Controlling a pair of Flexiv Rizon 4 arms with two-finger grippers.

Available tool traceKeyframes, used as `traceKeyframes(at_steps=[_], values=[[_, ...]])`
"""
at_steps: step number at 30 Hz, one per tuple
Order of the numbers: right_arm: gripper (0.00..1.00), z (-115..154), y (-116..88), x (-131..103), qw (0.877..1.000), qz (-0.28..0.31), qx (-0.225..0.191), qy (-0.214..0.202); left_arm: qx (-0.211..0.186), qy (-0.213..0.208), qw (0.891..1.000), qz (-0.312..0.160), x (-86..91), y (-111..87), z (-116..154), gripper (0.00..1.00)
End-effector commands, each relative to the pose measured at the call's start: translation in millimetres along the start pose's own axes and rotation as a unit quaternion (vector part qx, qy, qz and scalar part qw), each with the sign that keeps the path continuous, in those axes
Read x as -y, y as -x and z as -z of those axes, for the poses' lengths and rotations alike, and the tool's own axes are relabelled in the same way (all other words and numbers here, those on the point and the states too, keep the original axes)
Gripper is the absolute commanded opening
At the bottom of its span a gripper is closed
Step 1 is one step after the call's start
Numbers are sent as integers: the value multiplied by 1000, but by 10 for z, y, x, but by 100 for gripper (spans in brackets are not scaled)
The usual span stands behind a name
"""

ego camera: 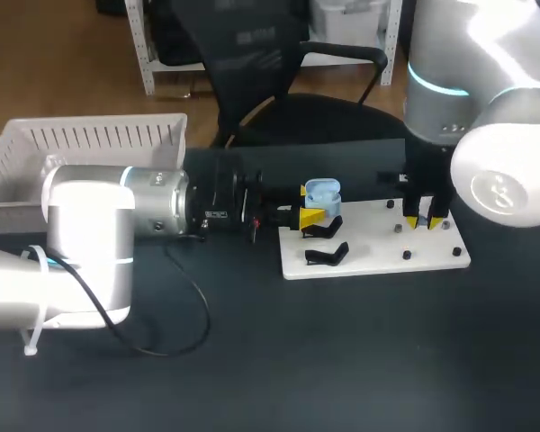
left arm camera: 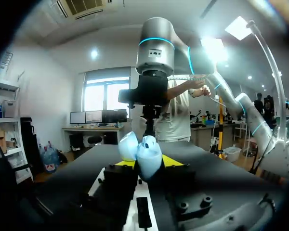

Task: Pick up each earbud case from the left stands, insert the matching earbuds, close the lid, and place the case in the box.

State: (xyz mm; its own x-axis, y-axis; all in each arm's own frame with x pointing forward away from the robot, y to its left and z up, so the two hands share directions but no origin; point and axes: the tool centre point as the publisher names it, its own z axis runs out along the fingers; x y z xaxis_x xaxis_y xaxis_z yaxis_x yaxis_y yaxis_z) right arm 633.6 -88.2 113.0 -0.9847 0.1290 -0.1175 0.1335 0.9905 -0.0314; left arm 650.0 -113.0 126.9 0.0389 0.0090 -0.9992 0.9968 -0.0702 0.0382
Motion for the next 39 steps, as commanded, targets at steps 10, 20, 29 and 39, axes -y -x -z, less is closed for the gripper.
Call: traceKeyframes(at_steps=[10, 20, 29, 39], values=[[0, 623, -195, -170, 999, 43, 11, -13, 1, 4, 1000, -2, 18, -5, -7, 0], [0, 818, -232, -466, 994, 106, 20, -11, 1, 4, 1000, -2, 18, -5, -7, 0], [0, 872, -212, -702, 986, 164, 15, -7, 1, 4, 1000, -2, 18, -5, -7, 0], [0, 873, -210, -705, 986, 166, 12, -5, 1, 4, 1000, -2, 18, -5, -7, 0]])
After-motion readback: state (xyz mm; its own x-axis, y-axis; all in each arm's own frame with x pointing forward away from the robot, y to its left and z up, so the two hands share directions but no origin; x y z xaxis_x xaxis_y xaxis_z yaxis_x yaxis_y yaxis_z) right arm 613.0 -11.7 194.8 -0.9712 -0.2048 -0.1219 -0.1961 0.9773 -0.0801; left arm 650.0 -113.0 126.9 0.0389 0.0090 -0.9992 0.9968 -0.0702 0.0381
